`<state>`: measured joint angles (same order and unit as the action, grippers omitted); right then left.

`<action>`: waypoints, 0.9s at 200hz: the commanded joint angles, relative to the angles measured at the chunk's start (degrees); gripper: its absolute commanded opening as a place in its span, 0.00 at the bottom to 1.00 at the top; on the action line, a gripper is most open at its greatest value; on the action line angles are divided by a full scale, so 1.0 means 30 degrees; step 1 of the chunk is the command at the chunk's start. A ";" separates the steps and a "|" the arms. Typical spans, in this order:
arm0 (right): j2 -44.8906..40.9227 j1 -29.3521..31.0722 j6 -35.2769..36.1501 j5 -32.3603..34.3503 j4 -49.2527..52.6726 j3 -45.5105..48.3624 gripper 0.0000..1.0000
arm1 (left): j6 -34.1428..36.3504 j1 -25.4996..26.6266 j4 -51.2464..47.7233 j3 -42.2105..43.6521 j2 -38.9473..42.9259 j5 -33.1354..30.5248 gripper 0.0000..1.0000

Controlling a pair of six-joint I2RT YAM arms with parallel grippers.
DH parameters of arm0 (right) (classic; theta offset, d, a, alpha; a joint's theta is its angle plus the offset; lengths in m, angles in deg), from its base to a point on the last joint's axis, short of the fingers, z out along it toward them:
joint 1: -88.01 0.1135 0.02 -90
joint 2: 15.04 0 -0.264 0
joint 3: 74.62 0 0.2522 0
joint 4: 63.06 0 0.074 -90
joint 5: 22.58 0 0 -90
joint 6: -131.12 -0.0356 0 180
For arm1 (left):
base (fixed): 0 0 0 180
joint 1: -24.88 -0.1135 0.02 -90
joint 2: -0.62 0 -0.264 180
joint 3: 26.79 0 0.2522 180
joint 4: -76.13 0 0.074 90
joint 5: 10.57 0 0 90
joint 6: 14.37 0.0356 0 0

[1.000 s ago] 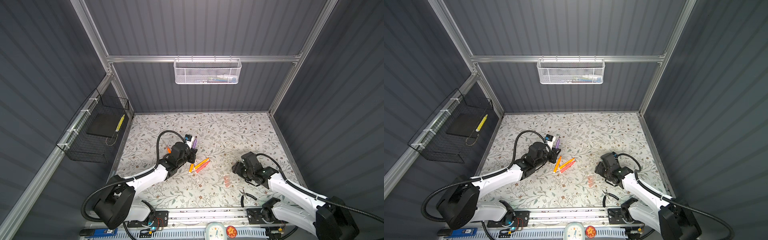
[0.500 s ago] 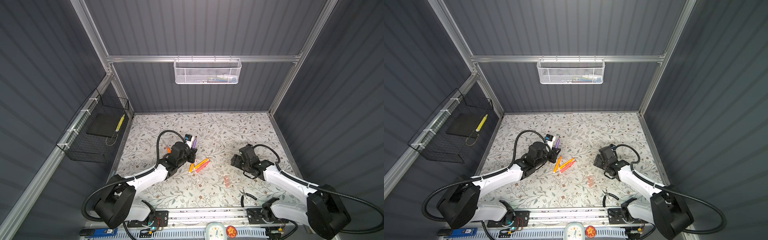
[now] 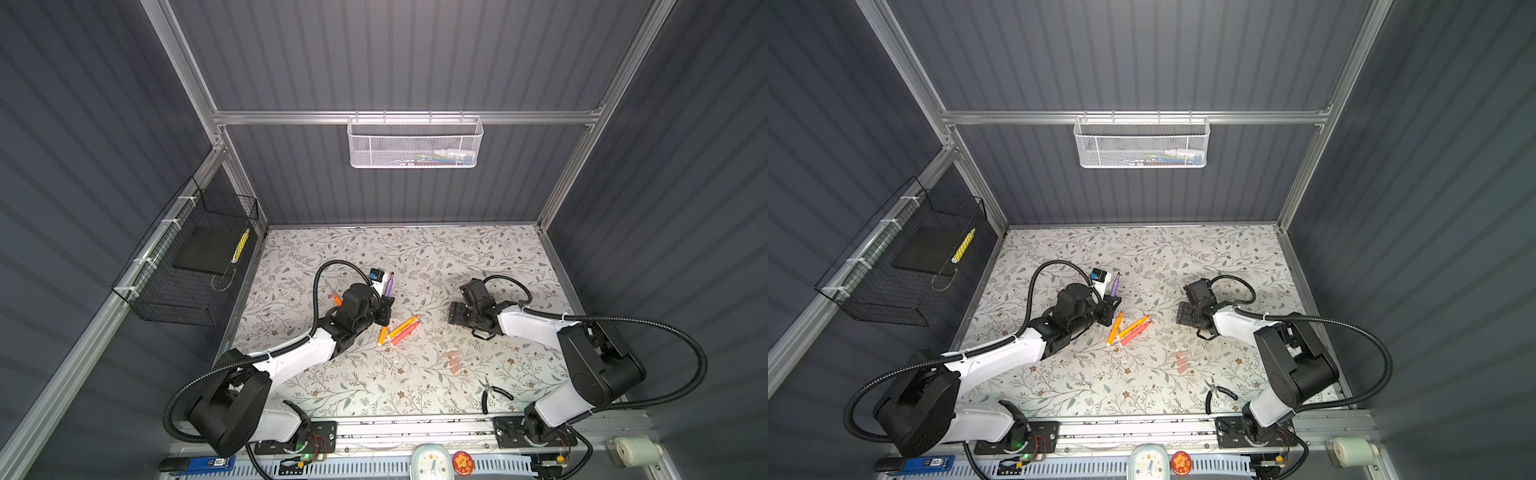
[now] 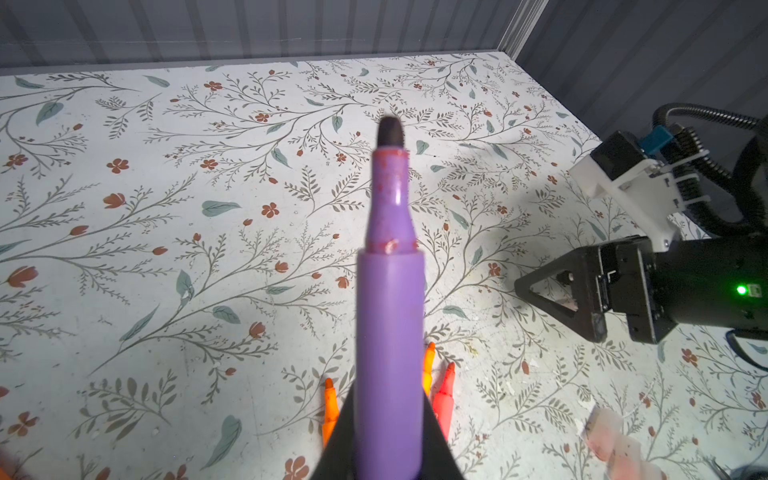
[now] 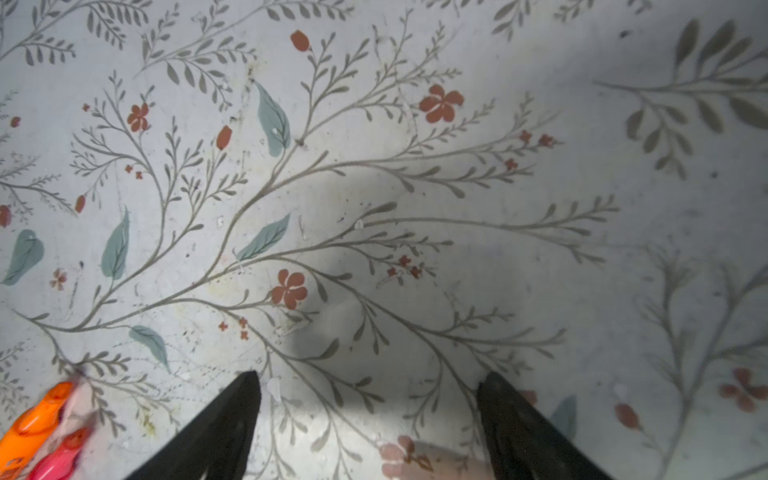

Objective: Insert the pens into the pen caps
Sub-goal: 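Move the right gripper over the translucent pink caps and lower around one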

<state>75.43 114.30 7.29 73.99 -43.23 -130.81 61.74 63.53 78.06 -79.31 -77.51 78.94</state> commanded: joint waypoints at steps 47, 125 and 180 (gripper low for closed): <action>-0.1305 0.0545 -0.0646 -0.0199 0.1504 0.0690 0.76 | 0.0324 0.0034 -0.0291 -0.0071 0.0433 -0.0217 0.00; -0.2502 0.1824 -0.1371 0.0308 0.2791 0.1273 0.70 | 0.0235 0.0020 -0.0360 -0.0085 0.0583 -0.0129 0.00; -0.2257 0.2639 -0.1588 0.1193 0.3893 0.0774 0.67 | 0.0264 0.0018 -0.0452 -0.0111 0.0605 -0.0186 0.00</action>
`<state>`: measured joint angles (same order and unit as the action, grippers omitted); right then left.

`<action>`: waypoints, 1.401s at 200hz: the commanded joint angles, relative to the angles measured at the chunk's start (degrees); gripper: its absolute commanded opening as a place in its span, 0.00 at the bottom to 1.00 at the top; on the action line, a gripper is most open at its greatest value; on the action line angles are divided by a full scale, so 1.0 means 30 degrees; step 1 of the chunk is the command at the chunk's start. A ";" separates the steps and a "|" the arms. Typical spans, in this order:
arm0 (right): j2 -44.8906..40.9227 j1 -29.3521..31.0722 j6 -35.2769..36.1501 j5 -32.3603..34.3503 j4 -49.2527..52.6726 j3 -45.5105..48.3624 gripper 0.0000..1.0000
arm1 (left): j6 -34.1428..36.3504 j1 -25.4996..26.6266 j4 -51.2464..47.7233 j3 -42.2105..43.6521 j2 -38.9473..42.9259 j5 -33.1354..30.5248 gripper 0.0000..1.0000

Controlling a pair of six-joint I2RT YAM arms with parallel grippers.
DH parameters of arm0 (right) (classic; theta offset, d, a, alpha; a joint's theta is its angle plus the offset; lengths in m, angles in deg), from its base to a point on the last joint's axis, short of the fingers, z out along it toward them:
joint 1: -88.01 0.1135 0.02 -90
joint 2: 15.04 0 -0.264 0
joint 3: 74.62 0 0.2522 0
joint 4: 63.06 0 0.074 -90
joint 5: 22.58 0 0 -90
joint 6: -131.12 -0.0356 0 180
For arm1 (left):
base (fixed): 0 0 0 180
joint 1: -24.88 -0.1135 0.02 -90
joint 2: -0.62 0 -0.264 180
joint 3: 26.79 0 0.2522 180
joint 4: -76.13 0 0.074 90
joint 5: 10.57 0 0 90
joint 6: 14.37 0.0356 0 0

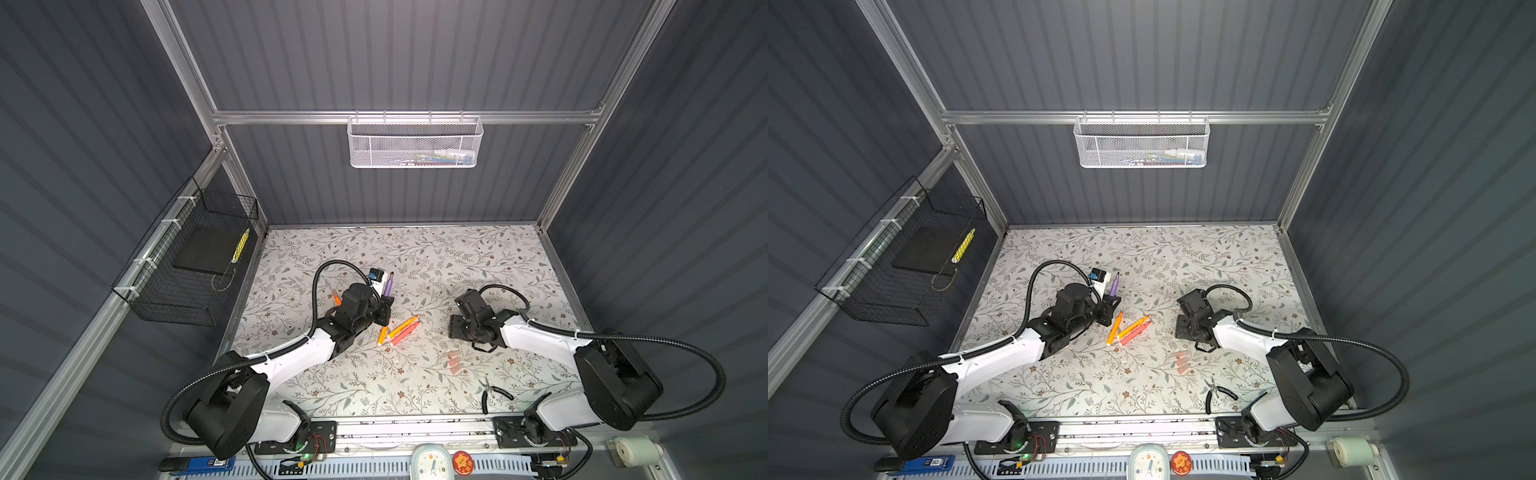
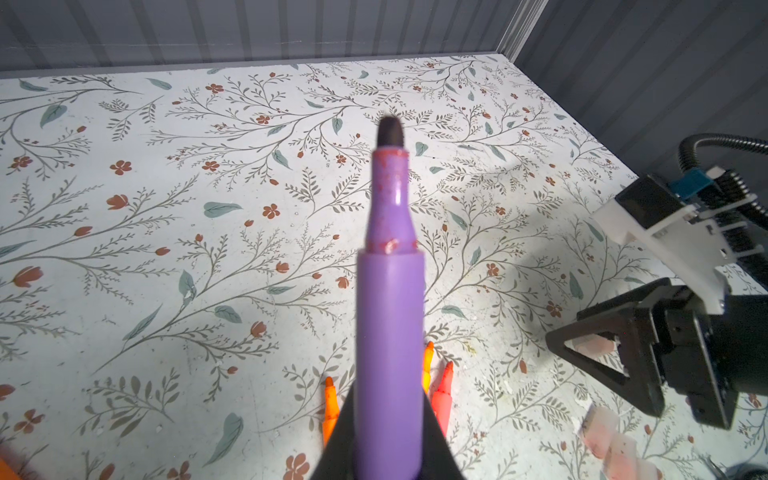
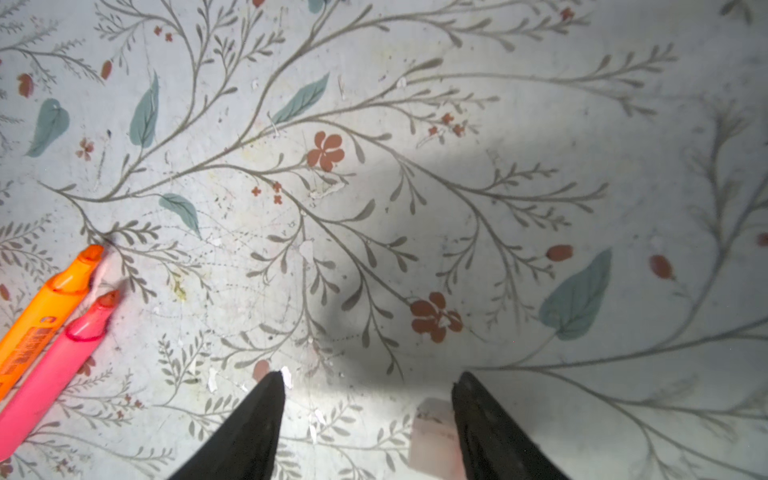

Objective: Insert the pens into the pen caps
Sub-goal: 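Move the right gripper over the translucent pink caps and lower around one, then close the right gripper on a translucent pink cap and lift it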

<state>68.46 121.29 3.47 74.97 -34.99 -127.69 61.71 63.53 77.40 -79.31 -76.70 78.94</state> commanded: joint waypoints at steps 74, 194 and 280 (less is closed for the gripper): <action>-0.0467 0.0932 -0.0746 0.1322 0.1973 0.0349 0.70 | 0.0276 0.0035 -0.0292 -0.0123 0.0402 -0.0217 0.00; -0.0852 0.1501 -0.2351 0.2013 0.2550 0.1711 0.43 | 0.0171 0.0026 -0.0384 -0.0162 0.0424 -0.0030 0.00; 0.1308 0.1453 -0.2450 0.2985 0.3192 0.0243 0.32 | 0.0153 0.0034 -0.0439 -0.0123 0.0658 0.0164 0.00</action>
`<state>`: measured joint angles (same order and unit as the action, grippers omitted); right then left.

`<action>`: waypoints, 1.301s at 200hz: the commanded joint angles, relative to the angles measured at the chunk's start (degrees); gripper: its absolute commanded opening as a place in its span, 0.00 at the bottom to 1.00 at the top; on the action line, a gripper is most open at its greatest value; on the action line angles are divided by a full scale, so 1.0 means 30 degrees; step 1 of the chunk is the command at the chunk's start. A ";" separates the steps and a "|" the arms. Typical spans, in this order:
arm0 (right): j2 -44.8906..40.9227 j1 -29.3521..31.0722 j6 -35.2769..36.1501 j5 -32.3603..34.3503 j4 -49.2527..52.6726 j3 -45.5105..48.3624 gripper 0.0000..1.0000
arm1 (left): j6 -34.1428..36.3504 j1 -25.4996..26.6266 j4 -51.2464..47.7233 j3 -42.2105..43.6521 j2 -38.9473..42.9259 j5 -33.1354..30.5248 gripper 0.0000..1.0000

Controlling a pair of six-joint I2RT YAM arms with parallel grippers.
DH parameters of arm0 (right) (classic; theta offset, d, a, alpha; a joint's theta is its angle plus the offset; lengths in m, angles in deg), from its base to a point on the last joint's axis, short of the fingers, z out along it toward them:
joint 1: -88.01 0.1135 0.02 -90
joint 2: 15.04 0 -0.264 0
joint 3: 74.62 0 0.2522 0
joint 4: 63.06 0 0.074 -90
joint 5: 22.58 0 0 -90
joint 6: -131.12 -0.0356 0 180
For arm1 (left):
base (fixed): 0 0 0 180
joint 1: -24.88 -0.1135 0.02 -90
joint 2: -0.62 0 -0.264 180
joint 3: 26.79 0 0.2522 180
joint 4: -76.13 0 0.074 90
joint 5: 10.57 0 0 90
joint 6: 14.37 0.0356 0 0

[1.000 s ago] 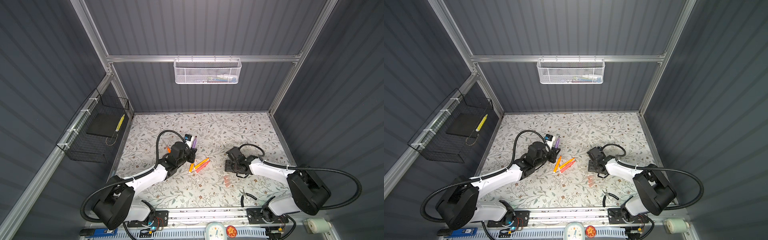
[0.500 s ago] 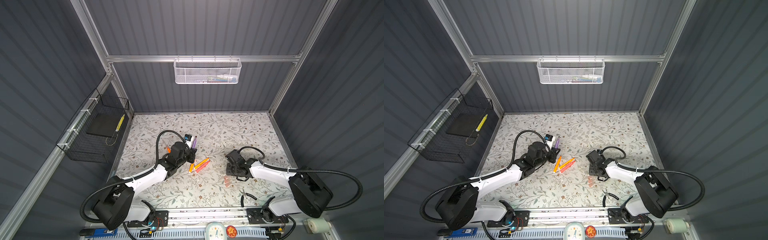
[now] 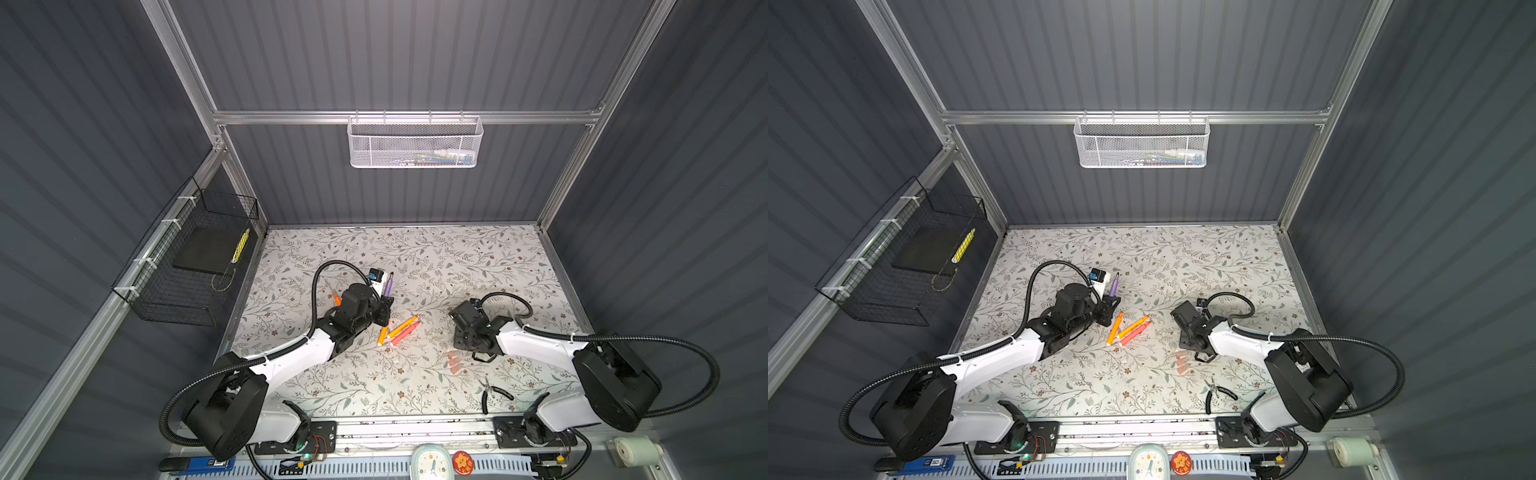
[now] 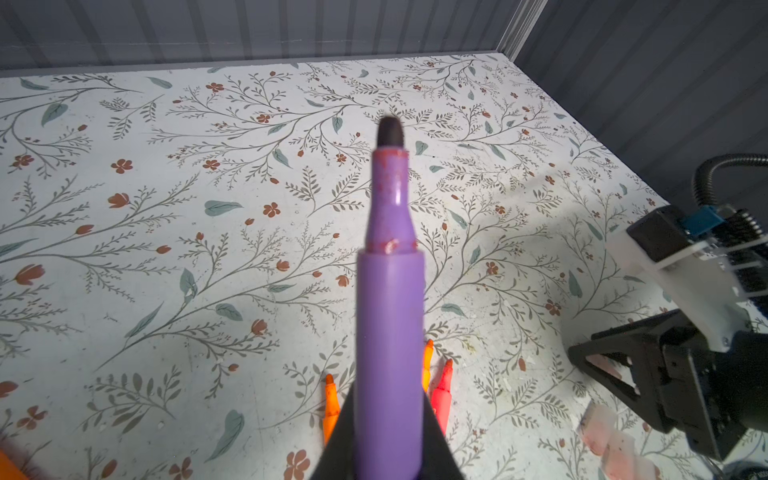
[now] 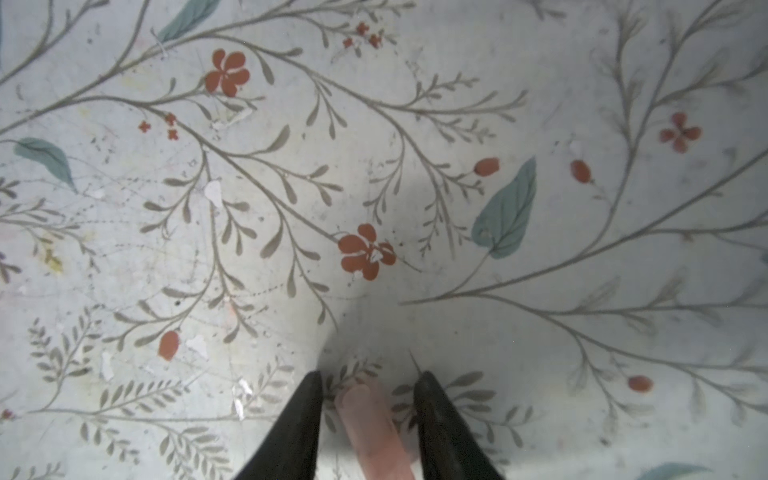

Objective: Insert the pens into the pen caps
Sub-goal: 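Close the right gripper on a translucent pink cap and lift it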

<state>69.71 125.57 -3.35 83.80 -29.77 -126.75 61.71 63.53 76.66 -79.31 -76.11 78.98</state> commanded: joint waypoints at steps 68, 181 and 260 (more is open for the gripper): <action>-0.0476 0.0199 -0.0122 -0.1034 0.1009 0.0816 0.42 | 0.0121 0.0032 -0.0191 -0.0203 0.0440 0.0272 0.00; 0.0606 0.0363 -0.0404 0.0115 0.1651 0.0465 0.31 | 0.0063 0.0035 -0.0220 -0.0204 0.0498 0.0442 0.00; 0.1157 0.0331 -0.0390 0.0260 0.1280 0.0473 0.24 | 0.0036 0.0035 -0.0206 -0.0239 0.0439 0.0614 0.00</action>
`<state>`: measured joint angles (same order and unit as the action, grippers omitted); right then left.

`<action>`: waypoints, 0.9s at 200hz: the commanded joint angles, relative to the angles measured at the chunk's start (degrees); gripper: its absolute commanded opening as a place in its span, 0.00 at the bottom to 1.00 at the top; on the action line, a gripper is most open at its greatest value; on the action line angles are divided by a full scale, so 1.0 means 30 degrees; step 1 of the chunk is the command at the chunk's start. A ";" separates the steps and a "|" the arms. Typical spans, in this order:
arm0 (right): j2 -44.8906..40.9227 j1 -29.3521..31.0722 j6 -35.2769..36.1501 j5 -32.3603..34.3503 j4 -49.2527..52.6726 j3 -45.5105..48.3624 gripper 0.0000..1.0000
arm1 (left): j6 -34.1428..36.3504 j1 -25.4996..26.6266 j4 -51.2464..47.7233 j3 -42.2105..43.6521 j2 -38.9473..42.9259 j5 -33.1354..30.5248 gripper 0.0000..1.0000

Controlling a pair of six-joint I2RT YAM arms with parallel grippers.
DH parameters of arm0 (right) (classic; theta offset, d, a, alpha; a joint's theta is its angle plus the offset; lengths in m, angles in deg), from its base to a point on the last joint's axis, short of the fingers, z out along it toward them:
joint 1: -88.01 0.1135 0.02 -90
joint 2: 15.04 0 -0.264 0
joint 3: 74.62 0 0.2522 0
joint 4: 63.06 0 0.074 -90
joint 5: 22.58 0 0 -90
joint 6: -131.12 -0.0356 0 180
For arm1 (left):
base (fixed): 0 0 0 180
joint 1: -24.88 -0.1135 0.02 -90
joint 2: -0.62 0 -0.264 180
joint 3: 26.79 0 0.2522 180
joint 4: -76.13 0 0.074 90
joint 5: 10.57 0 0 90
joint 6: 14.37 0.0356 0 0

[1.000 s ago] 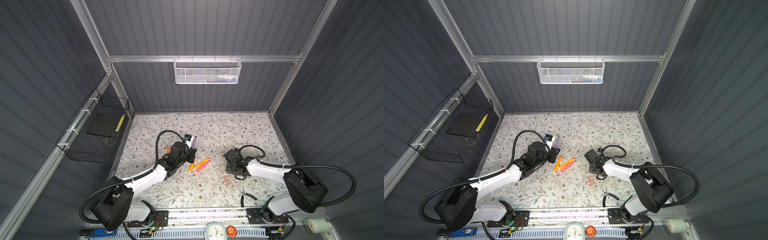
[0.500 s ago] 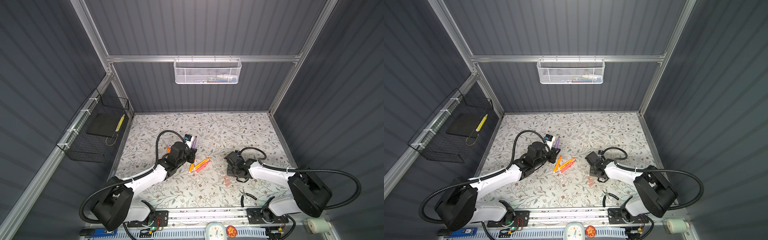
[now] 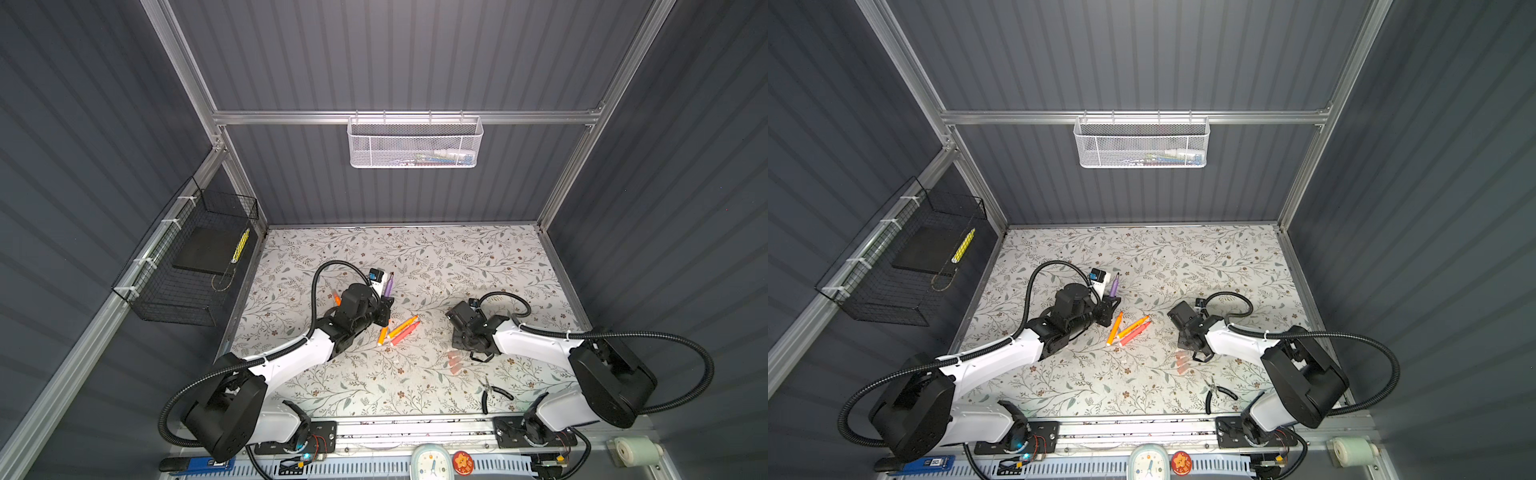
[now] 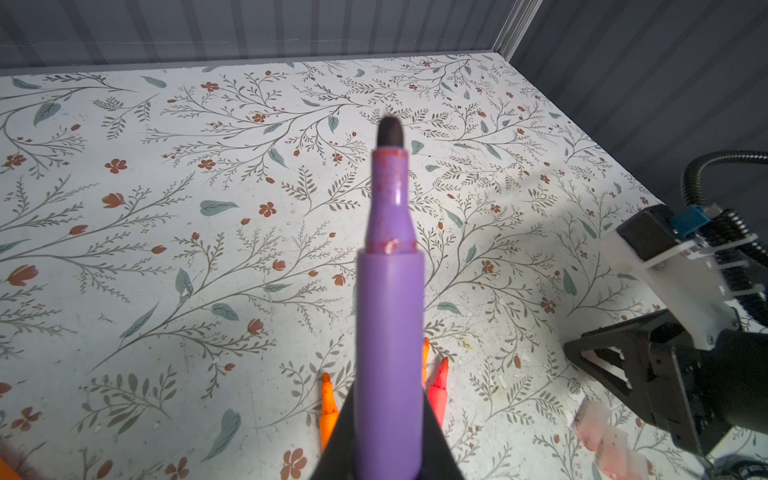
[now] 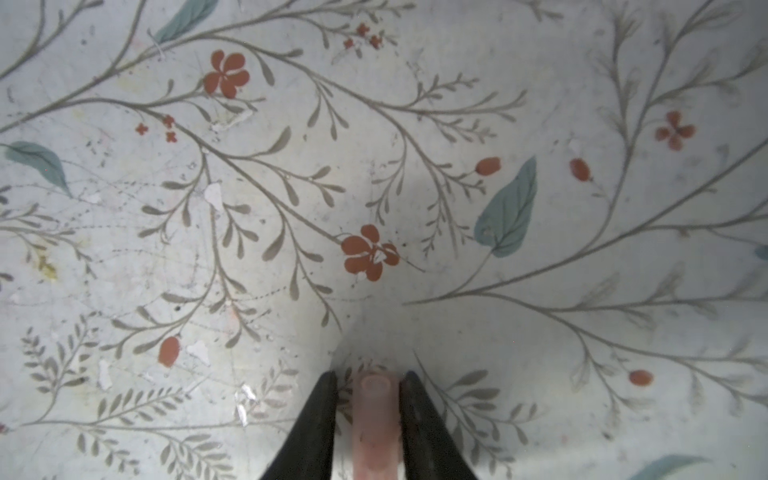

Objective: Insert the pens into the pen caps
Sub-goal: 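Close the right gripper on a translucent pink cap and lift it, then carry the pink cap over the purple marker tip held by the left gripper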

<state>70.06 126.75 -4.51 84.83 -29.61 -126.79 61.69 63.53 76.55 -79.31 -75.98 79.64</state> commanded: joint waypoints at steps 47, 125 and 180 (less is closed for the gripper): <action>0.1228 -0.0060 -0.0112 -0.0330 0.0956 0.0351 0.11 | 0.0067 0.0035 -0.0067 -0.0218 0.0367 0.0673 0.00; -0.6431 0.0045 -0.0401 0.0673 0.0273 0.0400 0.00 | 0.0126 0.0173 0.1015 -0.0045 -0.0152 0.2434 0.00; -1.2406 0.0415 0.0025 0.0165 -0.5536 0.2005 0.00 | 0.0470 0.0470 0.3291 0.0754 -0.0219 0.5362 0.00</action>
<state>36.51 127.26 -4.99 85.61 -35.65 -123.51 61.74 64.25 81.36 -78.74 -76.13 89.49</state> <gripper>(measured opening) 0.160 0.171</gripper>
